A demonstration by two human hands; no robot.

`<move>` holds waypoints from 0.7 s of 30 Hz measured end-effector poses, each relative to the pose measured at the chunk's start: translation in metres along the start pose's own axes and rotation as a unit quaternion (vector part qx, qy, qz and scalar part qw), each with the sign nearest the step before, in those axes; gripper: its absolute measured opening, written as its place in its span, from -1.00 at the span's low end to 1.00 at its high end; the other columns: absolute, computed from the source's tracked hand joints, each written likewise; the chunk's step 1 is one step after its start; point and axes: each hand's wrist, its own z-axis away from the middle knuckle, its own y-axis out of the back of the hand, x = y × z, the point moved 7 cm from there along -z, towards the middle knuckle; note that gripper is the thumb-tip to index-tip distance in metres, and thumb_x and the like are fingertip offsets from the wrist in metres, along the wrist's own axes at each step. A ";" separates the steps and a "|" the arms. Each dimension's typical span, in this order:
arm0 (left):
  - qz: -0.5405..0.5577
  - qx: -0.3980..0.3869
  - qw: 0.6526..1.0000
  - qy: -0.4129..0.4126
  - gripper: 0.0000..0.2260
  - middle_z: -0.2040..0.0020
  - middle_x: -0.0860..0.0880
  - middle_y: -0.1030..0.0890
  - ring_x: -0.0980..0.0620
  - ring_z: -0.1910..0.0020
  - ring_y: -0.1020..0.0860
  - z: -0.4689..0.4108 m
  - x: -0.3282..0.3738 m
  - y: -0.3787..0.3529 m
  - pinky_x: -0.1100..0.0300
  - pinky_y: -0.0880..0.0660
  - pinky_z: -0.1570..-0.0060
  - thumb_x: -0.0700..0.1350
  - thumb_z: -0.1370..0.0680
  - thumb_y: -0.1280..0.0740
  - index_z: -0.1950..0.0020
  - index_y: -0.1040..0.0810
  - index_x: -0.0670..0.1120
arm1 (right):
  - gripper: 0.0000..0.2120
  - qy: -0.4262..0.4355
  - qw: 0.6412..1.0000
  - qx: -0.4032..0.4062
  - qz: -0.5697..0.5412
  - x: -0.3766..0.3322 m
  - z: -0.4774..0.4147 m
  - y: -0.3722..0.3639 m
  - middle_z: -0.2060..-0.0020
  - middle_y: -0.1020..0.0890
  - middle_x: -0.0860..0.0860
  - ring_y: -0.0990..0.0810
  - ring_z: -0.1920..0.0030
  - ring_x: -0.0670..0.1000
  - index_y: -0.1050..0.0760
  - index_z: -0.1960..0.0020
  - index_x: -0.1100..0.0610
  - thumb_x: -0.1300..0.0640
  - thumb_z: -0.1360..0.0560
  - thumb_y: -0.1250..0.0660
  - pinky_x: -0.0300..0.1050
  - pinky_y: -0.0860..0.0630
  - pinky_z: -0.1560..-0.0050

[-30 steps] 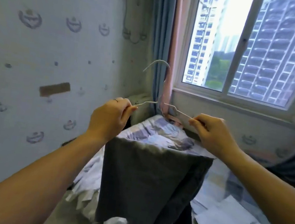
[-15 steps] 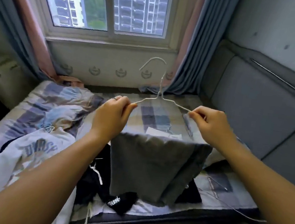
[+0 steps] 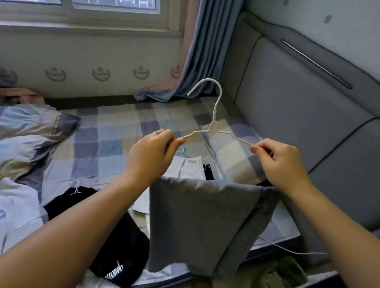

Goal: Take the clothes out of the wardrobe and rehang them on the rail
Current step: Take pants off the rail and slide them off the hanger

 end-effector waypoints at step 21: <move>-0.079 -0.180 0.931 0.308 -0.72 0.09 -0.04 -0.59 -0.08 0.08 -0.50 -0.047 -0.243 -0.316 0.07 -0.39 0.18 0.11 -0.64 -0.25 0.03 -0.58 -0.07 | -0.77 -0.130 0.942 -0.306 0.051 0.267 -0.163 -0.347 0.09 -0.64 0.08 -0.56 0.07 0.16 -0.56 0.05 0.06 -0.02 -0.60 -0.21 0.04 -0.51 0.08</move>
